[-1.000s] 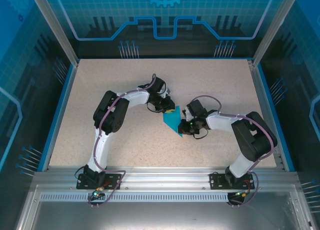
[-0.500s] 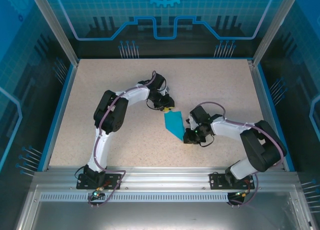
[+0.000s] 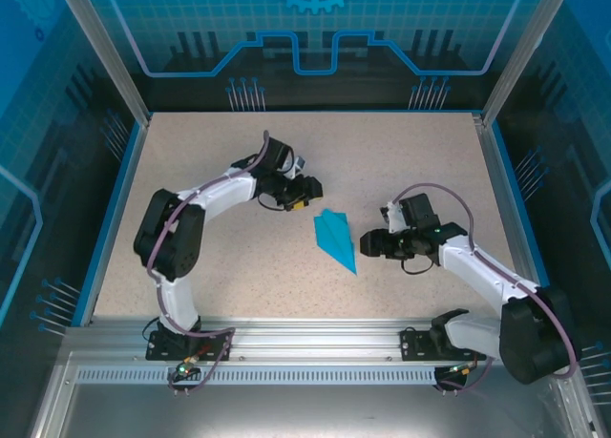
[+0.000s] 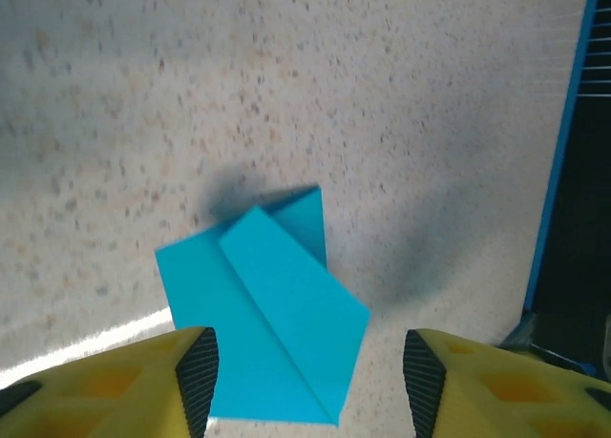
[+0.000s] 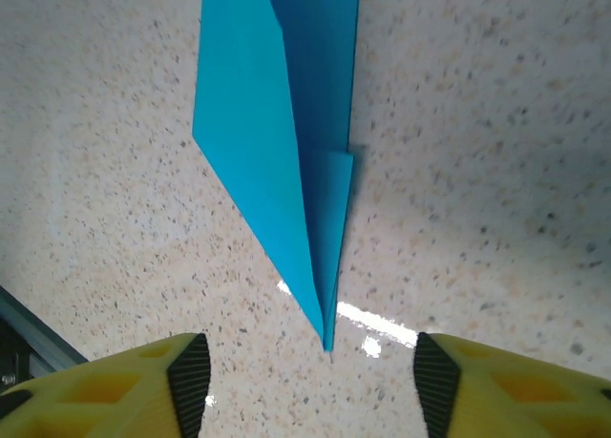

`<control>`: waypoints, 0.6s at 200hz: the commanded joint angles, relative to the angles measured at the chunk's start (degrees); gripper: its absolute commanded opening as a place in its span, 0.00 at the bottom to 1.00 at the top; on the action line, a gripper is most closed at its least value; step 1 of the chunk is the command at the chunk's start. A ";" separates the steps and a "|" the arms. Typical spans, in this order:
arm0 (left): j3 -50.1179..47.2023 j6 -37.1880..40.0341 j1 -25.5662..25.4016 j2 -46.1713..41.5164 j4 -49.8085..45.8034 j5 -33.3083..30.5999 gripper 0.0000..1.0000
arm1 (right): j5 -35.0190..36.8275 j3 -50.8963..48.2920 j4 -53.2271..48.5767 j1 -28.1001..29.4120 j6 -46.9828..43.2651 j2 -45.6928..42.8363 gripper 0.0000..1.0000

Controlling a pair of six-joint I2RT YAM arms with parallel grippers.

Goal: Fold a paper plane with a square sheet of paper (fold left side to right side)

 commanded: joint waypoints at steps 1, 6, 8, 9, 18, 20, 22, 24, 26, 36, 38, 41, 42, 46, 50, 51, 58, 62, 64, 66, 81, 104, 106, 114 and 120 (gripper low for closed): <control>-6.47 -5.63 -1.38 -0.85 11.79 3.77 0.58 | -4.93 -2.31 4.61 -2.45 -1.07 -2.28 0.73; -7.45 -6.47 -1.83 -0.63 13.73 4.44 0.58 | -5.31 -2.75 5.32 -2.76 -0.56 -3.14 0.77; -7.71 -6.70 -2.04 -0.47 14.38 4.76 0.58 | -5.50 -2.98 5.65 -2.89 -0.36 -3.47 0.80; -7.84 -6.78 -2.09 -0.39 14.67 4.80 0.58 | -5.54 -3.10 5.78 -2.94 -0.27 -3.54 0.81; -8.32 -7.88 -2.84 0.44 16.30 5.23 0.57 | -6.26 -4.10 7.15 -3.63 0.48 -5.19 0.93; -8.39 -7.98 -3.00 0.65 16.40 5.20 0.57 | -6.46 -4.33 7.34 -3.75 0.62 -5.63 0.95; -8.30 -8.07 -3.12 0.86 16.49 5.10 0.56 | -6.58 -4.47 7.56 -3.82 0.79 -6.05 0.97; -8.25 -8.13 -3.29 1.09 16.65 5.10 0.56 | -6.78 -4.66 7.57 -4.03 0.90 -6.33 0.99; -8.24 -8.13 -3.46 1.30 16.60 4.99 0.56 | -6.92 -4.82 7.82 -4.15 1.06 -6.75 0.99; -7.85 -8.18 -4.05 2.63 16.41 4.51 0.55 | -7.94 -5.33 8.30 -4.76 1.38 -8.32 1.00; -7.88 -8.23 -4.11 2.87 16.45 4.52 0.55 | -8.13 -5.40 8.29 -4.82 1.40 -8.57 1.00; -7.69 -8.23 -4.32 3.27 16.66 4.49 0.55 | -8.41 -5.46 8.28 -4.96 1.47 -8.87 1.00; -7.70 -8.25 -4.33 3.42 16.74 4.53 0.55 | -8.54 -5.53 8.19 -4.94 1.48 -8.96 0.99; -7.65 -8.50 -4.51 3.97 17.22 4.68 0.54 | -8.75 -5.62 7.99 -5.17 1.61 -9.31 0.99; -7.57 -8.88 -4.62 4.50 17.75 4.95 0.54 | -9.05 -5.69 7.73 -5.38 1.66 -9.63 0.99; -7.55 -8.97 -4.61 4.65 17.90 5.03 0.54 | -9.12 -5.69 7.65 -5.42 1.67 -9.70 0.99; -7.32 -9.55 -4.82 5.47 18.61 5.24 0.53 | -9.42 -5.83 7.34 -5.68 1.83 -10.06 1.00; -7.20 -9.63 -4.97 5.91 18.81 5.24 0.52 | -9.64 -6.01 7.24 -5.85 2.00 -10.25 1.00; -7.08 -9.67 -5.07 6.09 18.83 5.20 0.52 | -9.77 -6.04 7.23 -5.93 2.13 -10.28 1.00; -6.91 -9.65 -5.11 6.28 18.84 5.19 0.52 | -10.00 -6.11 7.29 -6.01 2.18 -10.35 1.00; -5.65 -9.48 -5.65 7.78 17.72 4.86 0.51 | -10.81 -6.67 7.36 -6.45 3.09 -10.94 1.00; -5.01 -9.51 -6.10 9.15 17.36 4.62 0.52 | -10.60 -7.09 7.40 -6.59 3.80 -11.99 1.00; -4.99 -9.55 -6.12 9.25 17.24 4.59 0.52 | -10.53 -7.10 7.40 -6.55 3.78 -12.03 1.00; -4.79 -9.59 -6.24 9.66 17.00 4.57 0.52 | -10.70 -7.14 7.40 -6.62 3.78 -12.22 1.00; -4.57 -9.60 -6.27 10.00 17.08 4.80 0.52 | -10.79 -7.10 7.40 -6.71 3.78 -12.31 1.00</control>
